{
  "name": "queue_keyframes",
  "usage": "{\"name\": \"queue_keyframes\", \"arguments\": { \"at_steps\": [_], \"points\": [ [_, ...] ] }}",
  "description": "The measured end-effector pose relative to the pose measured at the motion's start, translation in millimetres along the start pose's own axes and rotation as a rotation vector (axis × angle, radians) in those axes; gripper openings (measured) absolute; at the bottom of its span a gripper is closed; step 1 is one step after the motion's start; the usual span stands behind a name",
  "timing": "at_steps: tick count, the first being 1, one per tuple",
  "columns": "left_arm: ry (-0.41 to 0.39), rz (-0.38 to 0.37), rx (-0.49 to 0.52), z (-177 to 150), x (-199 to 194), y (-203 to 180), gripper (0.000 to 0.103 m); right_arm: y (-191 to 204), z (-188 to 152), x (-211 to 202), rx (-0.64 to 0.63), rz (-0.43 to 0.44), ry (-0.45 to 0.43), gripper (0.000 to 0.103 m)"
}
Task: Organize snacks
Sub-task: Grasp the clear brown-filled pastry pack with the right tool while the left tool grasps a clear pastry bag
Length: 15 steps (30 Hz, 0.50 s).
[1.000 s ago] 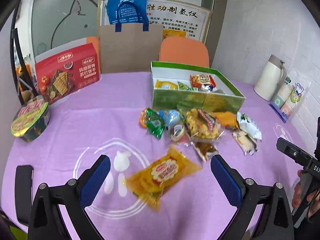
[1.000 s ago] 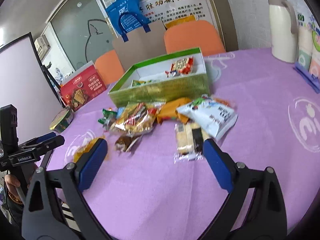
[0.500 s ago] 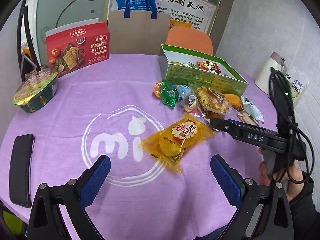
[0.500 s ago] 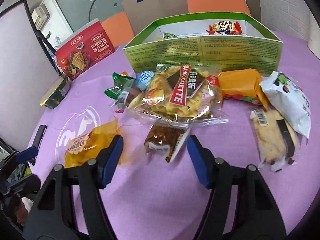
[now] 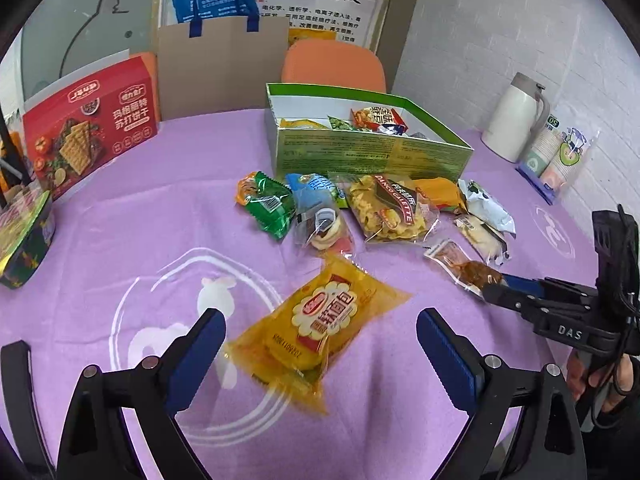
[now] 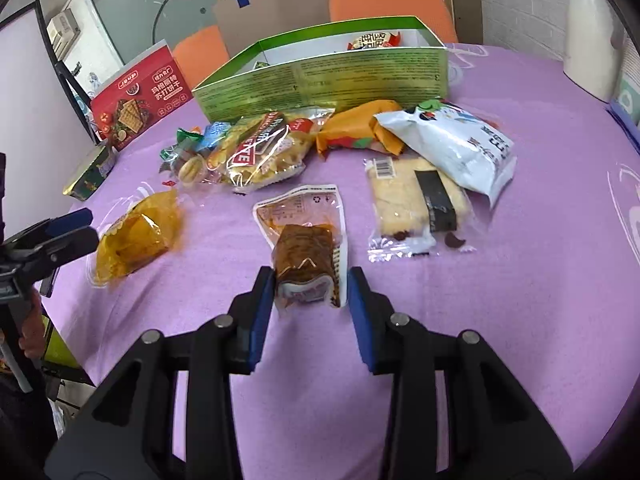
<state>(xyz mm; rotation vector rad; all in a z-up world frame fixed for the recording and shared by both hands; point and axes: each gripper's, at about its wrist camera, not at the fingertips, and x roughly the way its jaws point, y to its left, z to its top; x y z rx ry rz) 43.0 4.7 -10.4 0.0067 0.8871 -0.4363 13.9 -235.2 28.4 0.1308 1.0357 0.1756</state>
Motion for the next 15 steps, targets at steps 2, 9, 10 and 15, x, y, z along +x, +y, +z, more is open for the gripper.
{"name": "queue_keyframes", "arguments": {
  "at_steps": [2,9,10,15],
  "points": [
    [0.030,0.013,0.001,4.8,12.2,0.0,0.092,-2.5,-2.5,-5.6,0.011,0.024,-0.009,0.040],
    [0.100,-0.077,-0.084,-4.9,27.8,0.0,0.083,1.0,-3.5,-6.5,-0.016,0.027,-0.019,0.045],
    [0.104,-0.121,-0.083,-6.8,26.5,-4.0,0.083,1.6,-4.3,-5.2,-0.017,0.032,-0.015,0.045],
    [0.065,-0.074,-0.042,-1.1,11.1,-13.7,0.083,1.8,-2.7,-0.9,-0.017,0.039,-0.013,0.045]
  ]
}}
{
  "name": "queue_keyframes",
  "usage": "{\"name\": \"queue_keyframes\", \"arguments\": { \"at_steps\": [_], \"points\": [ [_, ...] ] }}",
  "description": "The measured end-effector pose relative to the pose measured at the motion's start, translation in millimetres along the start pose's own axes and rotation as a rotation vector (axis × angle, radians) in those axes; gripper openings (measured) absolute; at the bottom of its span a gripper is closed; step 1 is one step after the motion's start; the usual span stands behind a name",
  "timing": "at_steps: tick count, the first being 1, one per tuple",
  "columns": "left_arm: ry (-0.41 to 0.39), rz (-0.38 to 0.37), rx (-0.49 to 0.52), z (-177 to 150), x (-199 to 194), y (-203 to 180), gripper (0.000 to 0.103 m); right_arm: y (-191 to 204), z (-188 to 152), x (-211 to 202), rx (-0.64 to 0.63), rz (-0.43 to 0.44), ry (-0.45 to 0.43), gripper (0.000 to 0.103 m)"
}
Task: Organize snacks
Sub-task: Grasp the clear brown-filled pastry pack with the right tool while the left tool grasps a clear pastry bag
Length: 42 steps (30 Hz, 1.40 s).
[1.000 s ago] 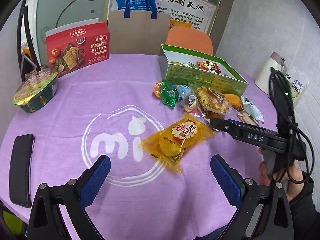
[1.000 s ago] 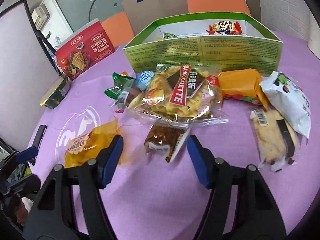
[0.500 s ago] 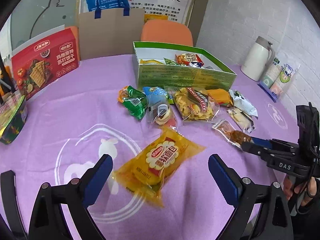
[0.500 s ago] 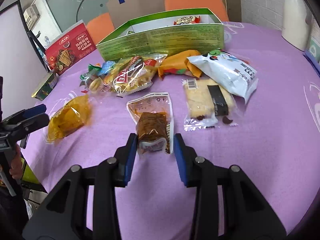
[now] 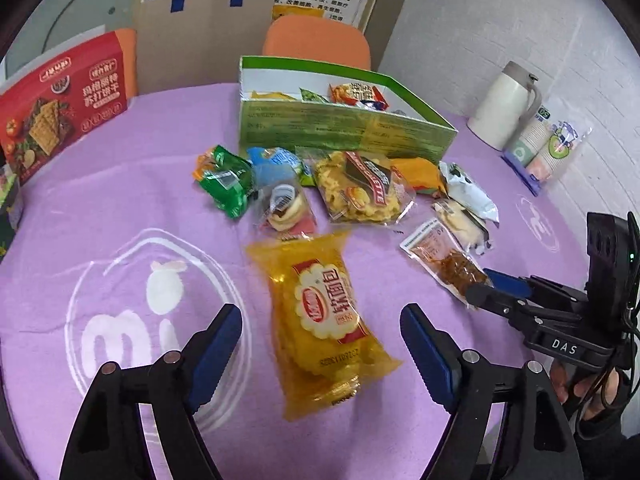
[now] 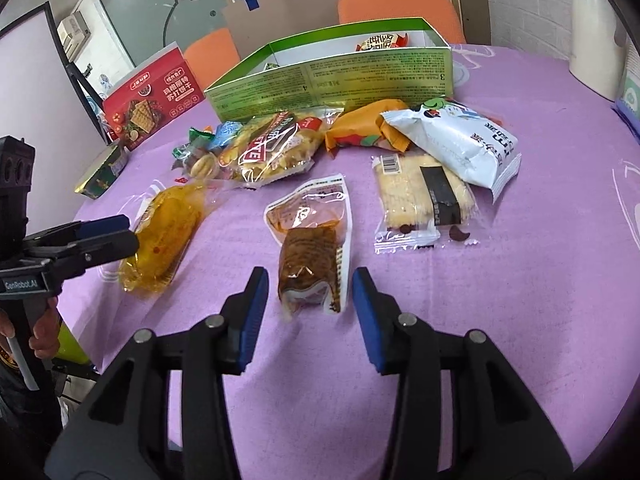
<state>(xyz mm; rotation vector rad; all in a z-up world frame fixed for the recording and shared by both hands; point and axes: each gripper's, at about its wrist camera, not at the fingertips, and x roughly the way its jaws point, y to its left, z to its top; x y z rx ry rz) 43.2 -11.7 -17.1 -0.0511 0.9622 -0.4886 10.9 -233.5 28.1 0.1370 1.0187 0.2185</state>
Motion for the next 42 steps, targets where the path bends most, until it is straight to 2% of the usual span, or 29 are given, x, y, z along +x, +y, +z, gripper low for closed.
{"name": "queue_keyframes", "arguments": {
  "at_steps": [4,6,11,13,14,20,23,31,33,34,35,37,39,42],
  "points": [
    [-0.060,0.042,-0.066,19.9,-11.2,14.5,0.083,1.7,3.3,5.0,0.000,0.005,0.003,0.047],
    [-0.070,0.039,-0.083,32.6,-8.0,19.9,0.083,2.1,3.0,5.9,0.002,0.009,0.004,0.047],
    [-0.026,0.002,-0.124,63.2,27.2,24.3,0.082,-0.4,1.4,1.7,0.006,0.002,0.003,0.047],
    [-0.007,0.003,-0.128,71.1,40.3,22.6,0.075,-1.0,1.5,-0.7,0.005,-0.002,-0.002,0.047],
    [0.003,0.004,-0.127,74.0,46.0,21.6,0.072,-0.8,1.7,-1.1,0.001,-0.005,-0.002,0.047],
    [0.052,0.034,-0.149,78.8,68.8,26.9,0.072,0.0,2.0,5.4,-0.002,-0.003,0.015,0.051],
    [0.082,0.014,-0.143,74.4,74.9,30.4,0.043,2.9,2.8,8.4,-0.019,0.000,0.016,0.058],
    [0.096,0.005,-0.164,72.5,76.8,36.5,0.045,13.0,8.3,17.5,-0.082,-0.043,0.037,0.058],
    [0.106,0.013,-0.168,71.8,81.6,38.6,0.051,13.9,5.6,16.6,-0.090,-0.054,0.029,0.054],
    [0.089,0.013,-0.161,71.0,80.7,38.3,0.052,14.5,4.6,16.4,-0.098,-0.074,0.027,0.045],
    [0.092,0.013,-0.157,70.6,81.1,38.1,0.052,15.8,3.8,16.8,-0.111,-0.102,0.026,0.040],
    [0.093,0.012,-0.141,70.1,81.8,36.1,0.051,16.4,2.8,16.7,-0.120,-0.119,0.024,0.040],
    [0.095,0.015,-0.124,68.9,81.8,35.1,0.042,16.7,2.2,16.6,-0.121,-0.120,0.017,0.036],
    [0.094,0.011,-0.124,65.4,78.2,35.2,0.039,14.9,0.9,15.0,-0.104,-0.099,0.011,0.036]
  ]
}}
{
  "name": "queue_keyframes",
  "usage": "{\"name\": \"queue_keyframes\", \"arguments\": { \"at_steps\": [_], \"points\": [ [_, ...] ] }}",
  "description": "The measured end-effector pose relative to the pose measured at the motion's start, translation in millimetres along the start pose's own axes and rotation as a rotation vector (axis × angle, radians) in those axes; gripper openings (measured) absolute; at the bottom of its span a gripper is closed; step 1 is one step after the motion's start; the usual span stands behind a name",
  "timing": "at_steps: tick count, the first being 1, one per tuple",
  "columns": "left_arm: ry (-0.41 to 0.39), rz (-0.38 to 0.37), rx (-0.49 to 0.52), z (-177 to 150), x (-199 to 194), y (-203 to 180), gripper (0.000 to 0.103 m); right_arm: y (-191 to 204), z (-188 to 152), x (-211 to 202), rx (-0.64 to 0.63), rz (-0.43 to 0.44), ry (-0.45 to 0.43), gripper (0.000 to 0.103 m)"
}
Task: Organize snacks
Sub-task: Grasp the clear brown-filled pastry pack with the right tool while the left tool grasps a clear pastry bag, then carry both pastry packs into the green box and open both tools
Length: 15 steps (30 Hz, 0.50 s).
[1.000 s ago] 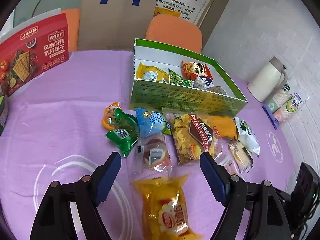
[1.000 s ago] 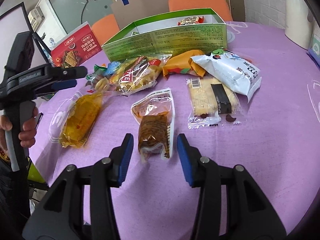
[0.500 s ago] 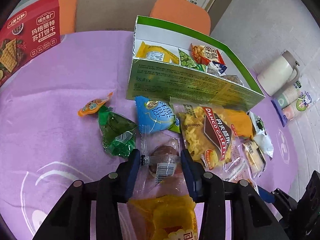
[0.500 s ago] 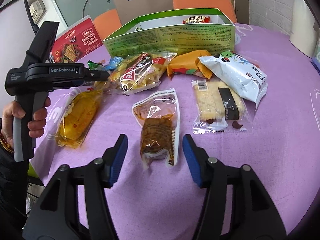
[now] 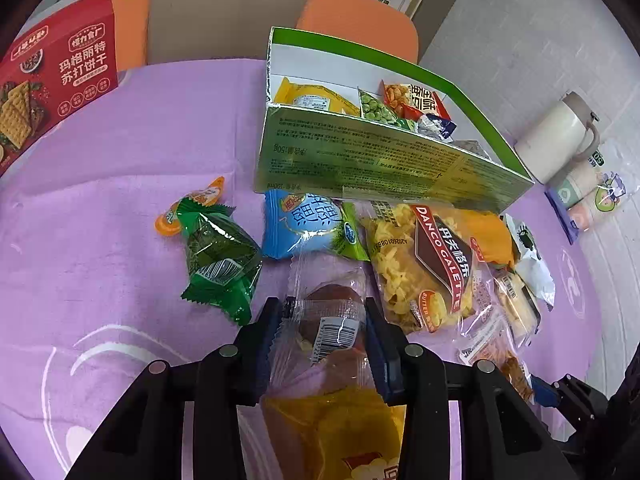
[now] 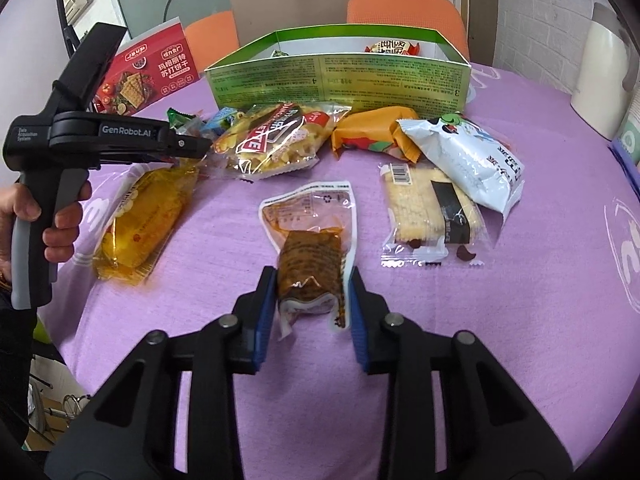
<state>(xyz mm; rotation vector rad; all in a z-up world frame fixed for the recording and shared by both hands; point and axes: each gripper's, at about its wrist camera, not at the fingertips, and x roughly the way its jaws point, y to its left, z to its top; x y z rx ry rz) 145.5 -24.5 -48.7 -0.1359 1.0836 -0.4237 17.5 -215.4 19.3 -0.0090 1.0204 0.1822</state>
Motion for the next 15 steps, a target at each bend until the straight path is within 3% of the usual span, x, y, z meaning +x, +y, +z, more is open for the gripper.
{"name": "queue_keyframes", "arguments": {
  "at_steps": [8,15],
  "points": [
    [-0.072,0.003,0.045,-1.3,-46.5,-8.5,0.038,-1.5,12.7,-37.7,0.027,0.082,-0.087,0.035],
    [-0.189,-0.022,0.100,34.7,-100.6,-34.7,0.038,-5.6,69.1,-67.8,0.026,0.120,-0.221,0.035]
  ]
}}
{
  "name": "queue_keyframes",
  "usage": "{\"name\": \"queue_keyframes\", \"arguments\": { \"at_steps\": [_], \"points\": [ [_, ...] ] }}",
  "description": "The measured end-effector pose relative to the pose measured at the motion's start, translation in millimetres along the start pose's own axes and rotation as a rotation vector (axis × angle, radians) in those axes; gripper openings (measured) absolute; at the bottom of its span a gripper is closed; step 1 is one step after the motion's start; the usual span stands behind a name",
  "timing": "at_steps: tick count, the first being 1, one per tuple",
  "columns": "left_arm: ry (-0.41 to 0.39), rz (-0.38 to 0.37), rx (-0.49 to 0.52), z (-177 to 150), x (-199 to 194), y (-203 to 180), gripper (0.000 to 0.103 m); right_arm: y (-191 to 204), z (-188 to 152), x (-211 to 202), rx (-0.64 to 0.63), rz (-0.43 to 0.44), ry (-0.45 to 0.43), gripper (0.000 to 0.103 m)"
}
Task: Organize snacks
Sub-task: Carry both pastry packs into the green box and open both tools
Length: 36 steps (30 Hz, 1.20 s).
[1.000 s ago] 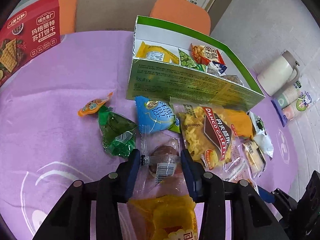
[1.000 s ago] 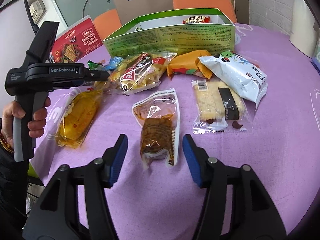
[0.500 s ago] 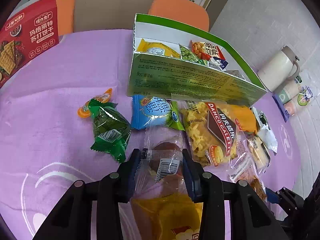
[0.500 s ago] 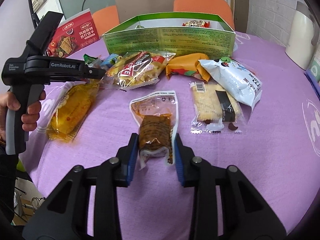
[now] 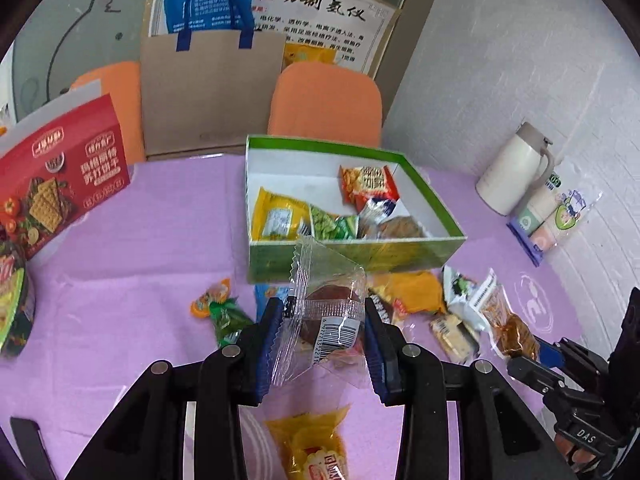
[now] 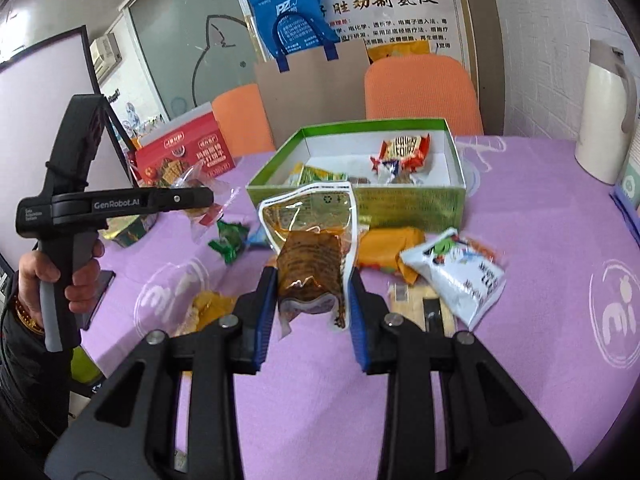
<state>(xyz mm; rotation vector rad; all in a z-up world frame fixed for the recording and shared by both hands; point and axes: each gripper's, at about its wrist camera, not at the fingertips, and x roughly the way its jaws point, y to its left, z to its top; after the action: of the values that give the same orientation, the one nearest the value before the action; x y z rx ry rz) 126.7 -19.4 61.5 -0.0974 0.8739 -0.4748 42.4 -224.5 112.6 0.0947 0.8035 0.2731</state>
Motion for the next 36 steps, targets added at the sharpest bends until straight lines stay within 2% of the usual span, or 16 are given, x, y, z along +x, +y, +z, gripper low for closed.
{"name": "queue_keyframes", "arguments": {
  "at_steps": [4,10,17,24,25,26,27,28,29,31,36],
  "points": [
    [-0.028,0.013,0.038,34.4,3.0,-17.2,0.038,-6.8,34.6,16.4,0.006,-0.004,-0.033,0.035],
    [-0.001,0.026,0.016,73.4,44.8,-20.9,0.038,-31.8,71.7,63.4,0.041,-0.004,-0.005,0.036],
    [0.041,0.058,-0.029,95.1,94.9,-6.5,0.038,-56.9,90.0,125.7,0.071,-0.023,0.078,0.036],
    [0.068,0.072,-0.035,98.1,125.0,4.4,0.040,-56.3,94.9,166.0,0.049,-0.024,0.123,0.037],
    [0.057,0.066,-0.029,97.9,126.0,5.0,0.042,-56.1,94.6,172.3,0.037,-0.030,0.135,0.047],
    [0.038,0.063,-0.028,97.3,125.4,5.7,0.053,-55.9,93.3,178.0,0.002,-0.075,0.157,0.054],
    [0.022,0.069,-0.036,96.3,123.5,6.7,0.076,-56.9,92.6,174.6,-0.007,-0.098,0.140,0.067],
    [0.007,0.077,-0.046,96.4,121.7,8.1,0.086,-58.0,91.0,167.2,-0.017,-0.104,0.107,0.076],
    [-0.017,0.087,-0.057,95.2,118.2,9.3,0.095,-60.0,89.9,161.8,-0.021,-0.102,0.088,0.080],
    [-0.043,0.102,-0.064,93.9,113.6,10.8,0.101,-63.8,87.7,152.4,-0.016,-0.098,0.072,0.091],
    [-0.031,0.135,-0.063,87.7,108.9,10.3,0.103,-66.5,81.6,131.3,0.002,-0.121,0.075,0.092]
  ]
}}
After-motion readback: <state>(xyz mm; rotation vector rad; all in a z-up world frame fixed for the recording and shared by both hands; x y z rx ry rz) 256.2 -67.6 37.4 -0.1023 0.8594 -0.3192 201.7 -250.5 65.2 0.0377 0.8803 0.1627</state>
